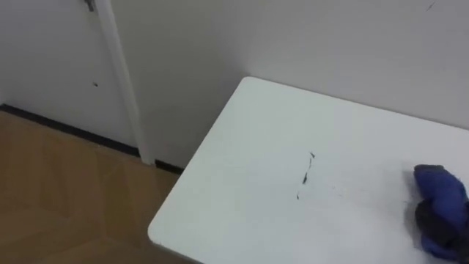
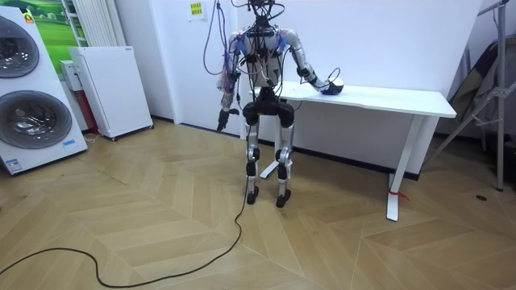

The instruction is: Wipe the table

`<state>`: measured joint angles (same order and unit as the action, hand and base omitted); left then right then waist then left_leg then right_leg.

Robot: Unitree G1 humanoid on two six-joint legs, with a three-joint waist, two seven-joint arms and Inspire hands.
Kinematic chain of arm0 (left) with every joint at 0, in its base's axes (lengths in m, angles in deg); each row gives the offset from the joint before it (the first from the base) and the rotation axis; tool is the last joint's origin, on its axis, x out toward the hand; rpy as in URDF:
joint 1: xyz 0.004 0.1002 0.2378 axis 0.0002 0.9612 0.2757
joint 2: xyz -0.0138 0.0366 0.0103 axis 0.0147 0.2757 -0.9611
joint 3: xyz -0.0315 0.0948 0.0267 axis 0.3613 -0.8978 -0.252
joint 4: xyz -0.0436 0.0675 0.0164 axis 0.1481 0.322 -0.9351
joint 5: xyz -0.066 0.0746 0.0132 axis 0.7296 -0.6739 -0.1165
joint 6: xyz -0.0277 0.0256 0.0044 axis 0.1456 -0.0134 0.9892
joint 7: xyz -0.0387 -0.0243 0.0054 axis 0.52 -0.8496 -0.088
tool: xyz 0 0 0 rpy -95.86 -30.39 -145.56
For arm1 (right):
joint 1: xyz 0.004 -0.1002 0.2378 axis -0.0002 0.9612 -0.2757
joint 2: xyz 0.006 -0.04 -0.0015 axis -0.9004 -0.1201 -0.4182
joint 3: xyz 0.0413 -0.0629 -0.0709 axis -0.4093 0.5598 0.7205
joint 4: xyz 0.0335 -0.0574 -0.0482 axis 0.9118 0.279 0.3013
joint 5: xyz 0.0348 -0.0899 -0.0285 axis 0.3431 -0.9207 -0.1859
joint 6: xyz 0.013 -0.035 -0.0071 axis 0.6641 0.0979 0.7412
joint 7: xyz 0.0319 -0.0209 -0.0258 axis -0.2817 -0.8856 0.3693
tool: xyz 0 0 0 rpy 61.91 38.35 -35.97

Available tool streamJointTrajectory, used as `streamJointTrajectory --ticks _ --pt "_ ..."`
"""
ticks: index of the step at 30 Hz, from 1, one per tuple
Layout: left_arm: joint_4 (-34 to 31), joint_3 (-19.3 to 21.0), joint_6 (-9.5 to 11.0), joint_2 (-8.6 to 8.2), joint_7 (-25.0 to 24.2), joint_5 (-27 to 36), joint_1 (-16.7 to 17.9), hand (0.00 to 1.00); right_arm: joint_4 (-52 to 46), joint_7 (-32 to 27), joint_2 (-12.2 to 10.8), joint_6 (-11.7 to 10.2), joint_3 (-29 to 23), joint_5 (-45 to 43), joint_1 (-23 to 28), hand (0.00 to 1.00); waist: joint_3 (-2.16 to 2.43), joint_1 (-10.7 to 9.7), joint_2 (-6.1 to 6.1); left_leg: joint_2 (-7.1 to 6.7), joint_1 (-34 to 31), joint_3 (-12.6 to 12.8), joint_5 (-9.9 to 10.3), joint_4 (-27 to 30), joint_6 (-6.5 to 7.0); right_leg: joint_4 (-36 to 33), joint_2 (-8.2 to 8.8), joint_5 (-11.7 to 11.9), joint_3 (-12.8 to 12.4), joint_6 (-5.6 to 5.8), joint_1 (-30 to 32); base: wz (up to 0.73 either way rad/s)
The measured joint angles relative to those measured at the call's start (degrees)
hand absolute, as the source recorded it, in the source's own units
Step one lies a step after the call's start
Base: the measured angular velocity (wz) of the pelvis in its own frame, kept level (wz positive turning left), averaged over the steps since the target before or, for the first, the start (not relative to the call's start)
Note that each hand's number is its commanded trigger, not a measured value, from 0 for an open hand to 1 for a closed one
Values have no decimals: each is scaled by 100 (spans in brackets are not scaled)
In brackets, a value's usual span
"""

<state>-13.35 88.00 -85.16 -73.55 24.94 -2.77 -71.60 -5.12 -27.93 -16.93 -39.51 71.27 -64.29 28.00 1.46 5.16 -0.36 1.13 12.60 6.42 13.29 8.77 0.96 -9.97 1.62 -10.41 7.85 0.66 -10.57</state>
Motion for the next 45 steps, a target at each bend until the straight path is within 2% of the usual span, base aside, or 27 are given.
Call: streamJointTrajectory --ticks 3,4,5,6,9,12,14,15,16,17,19,20,21,23,24,25,26,28,30,31,33,35,36,38,40,42,45 --pt "313 -375 -48 -115 89 105 -448 0 -890 495 -283 603 752 -180 -143 100 -14 238 11 87 -23 170 13 -19 -48 -127 -108 79 -119 -85 271 -88" --pt "468 -452 -66 -151 128 106 -631 0 -1318 819 -537 828 1194 -382 -316 100 -26 371 5 132 -53 173 33 -13 -70 -249 -156 109 -109 -132 440 -127" --pt "591 -510 -74 -158 154 123 -742 0 -1557 994 -672 940 1490 -508 -407 100 -30 438 -2 147 -80 166 37 -8 -77 -309 -163 124 -49 -157 536 -130" --pt "852 -658 -97 -158 193 209 -990 0 -1861 1306 -859 1037 2092 -765 -682 100 -85 560 5 181 -129 145 57 43 -101 -437 -108 152 194 -204 701 -90" --pt "1009 -967 -105 -197 216 331 -1431 0 -1791 1825 -1571 937 3065 -946 -1501 100 -251 699 11 206 -389 176 131 308 -124 -837 28 57 558 -284 1084 -30" --pt "905 -911 -49 -219 234 326 -1491 0 -1489 1905 -1596 625 3256 -954 -1845 100 -292 969 31 201 -606 188 166 495 -62 -1140 157 9 532 -263 1411 12" --pt "869 -802 -85 -128 239 328 -1281 0 -1309 1756 -1572 495 3074 -895 -1871 100 -288 960 93 292 -736 235 183 602 -23 -1305 231 -7 591 -86 1560 20" --pt "877 -730 -118 -96 230 331 -1229 0 -1132 1535 -1492 375 2905 -788 -1841 100 -288 948 105 338 -866 262 218 761 -18 -1847 627 -176 874 -9 1690 57" --pt "879 -664 -127 -64 226 328 -1233 0 -926 1202 -1417 300 2700 -587 -1704 100 -279 907 89 352 -910 312 230 867 -27 -2334 1214 -304 962 133 1747 72" --pt "868 -633 -124 -48 222 322 -1241 0 -821 1039 -1385 255 2573 -476 -1643 100 -268 903 88 389 -915 352 238 875 -42 -2429 1458 -325 923 204 1718 89" --pt "822 -457 -108 85 195 132 -1298 0 -373 393 -1217 19 2229 -18 -1469 100 -245 865 67 749 -924 812 261 977 -240 -2063 1956 -111 533 404 1518 74" --pt "785 -377 -110 132 192 11 -1287 0 -278 243 -1163 -62 2149 67 -1393 100 -228 839 32 830 -925 904 250 995 -299 -1884 2041 15 497 429 1460 66" --pt "769 -185 -128 249 192 -227 -1278 0 -239 -14 -1068 -182 1958 144 -1129 100 -187 756 -72 986 -934 1021 225 1049 -425 -1432 2140 377 490 477 1291 68" --pt "763 45 -188 465 203 -600 -1278 0 -238 -487 -886 -296 1649 145 -572 100 -155 595 -258 1234 -992 1069 256 1280 -635 -860 2060 1017 536 512 1035 60" --pt "762 128 -259 599 211 -692 -1264 0 -232 -752 -764 -301 1446 170 -263 100 -145 559 -350 1410 -1000 1071 344 1531 -807 -738 1891 1473 650 530 1012 0" --pt "761 209 -283 600 218 -687 -1163 0 -201 -879 -589 -300 1269 188 -9 100 -73 557 -250 1633 -982 1061 434 1722 -989 -778 1723 1180 863 844 941 -20" --pt "761 204 -287 595 218 -682 -1133 0 -197 -922 -506 -299 1221 196 85 100 -25 538 -219 1747 -992 1060 431 1728 -1075 -759 1611 1055 917 877 929 -48" --pt "754 212 -270 499 289 -483 -1222 0 -142 -948 -232 -272 1089 146 107 100 -33 492 -194 2069 -997 1085 273 1602 -1338 -873 1286 626 1145 901 1112 -59" --pt "756 162 -232 386 377 -238 -1252 0 -83 -811 -243 -201 1082 88 -46 100 -46 432 -164 2209 -921 861 165 1409 -1296 -1206 1088 416 1224 691 1307 -45" --pt "761 47 -203 291 434 -102 -1287 0 -95 -724 -297 -147 1088 92 -94 100 -56 349 -193 2206 -891 647 112 1276 -1154 -1333 1018 253 1241 609 1377 -18" --pt "824 -82 -66 118 497 32 -1328 0 -225 -529 -357 -60 1164 73 -245 100 -68 310 -216 2200 -897 595 44 1185 -1050 -1570 968 52 1236 554 1554 -13" --pt "847 -108 -30 -15 540 104 -1303 0 -344 -297 -526 146 1202 -104 -507 100 -88 303 -213 2157 -958 595 41 1235 -1046 -1620 831 -3 1123 456 1705 -27" --pt "932 -223 -54 -34 560 99 -1298 0 -569 -68 -642 388 1249 -148 -646 100 -99 285 -238 1992 -1114 591 85 1370 -1008 -1551 796 48 1087 387 1776 -24" --pt "1027 -381 -80 -53 580 47 -1209 0 -833 351 -791 552 1329 -372 -795 100 -133 312 -258 1445 -1359 549 232 1656 -846 -1277 783 237 862 368 1772 -21" --pt "1006 -429 -200 -98 636 97 -914 0 -1209 1029 -809 606 1543 -813 -1086 100 -183 494 -149 708 -1507 592 309 1591 -397 -767 698 605 633 346 1755 -66" --pt "970 -433 -408 -114 703 384 -808 0 -1406 1174 -907 607 1752 -1106 -1173 100 -206 568 -66 652 -1540 632 285 1434 -337 -624 604 764 608 353 1748 -36" --pt "626 -470 -546 -122 714 621 -480 0 -1383 1073 -913 577 1939 -1117 -1149 100 -167 644 -32 529 -1355 694 178 1071 -333 -656 439 665 534 183 1721 -12"
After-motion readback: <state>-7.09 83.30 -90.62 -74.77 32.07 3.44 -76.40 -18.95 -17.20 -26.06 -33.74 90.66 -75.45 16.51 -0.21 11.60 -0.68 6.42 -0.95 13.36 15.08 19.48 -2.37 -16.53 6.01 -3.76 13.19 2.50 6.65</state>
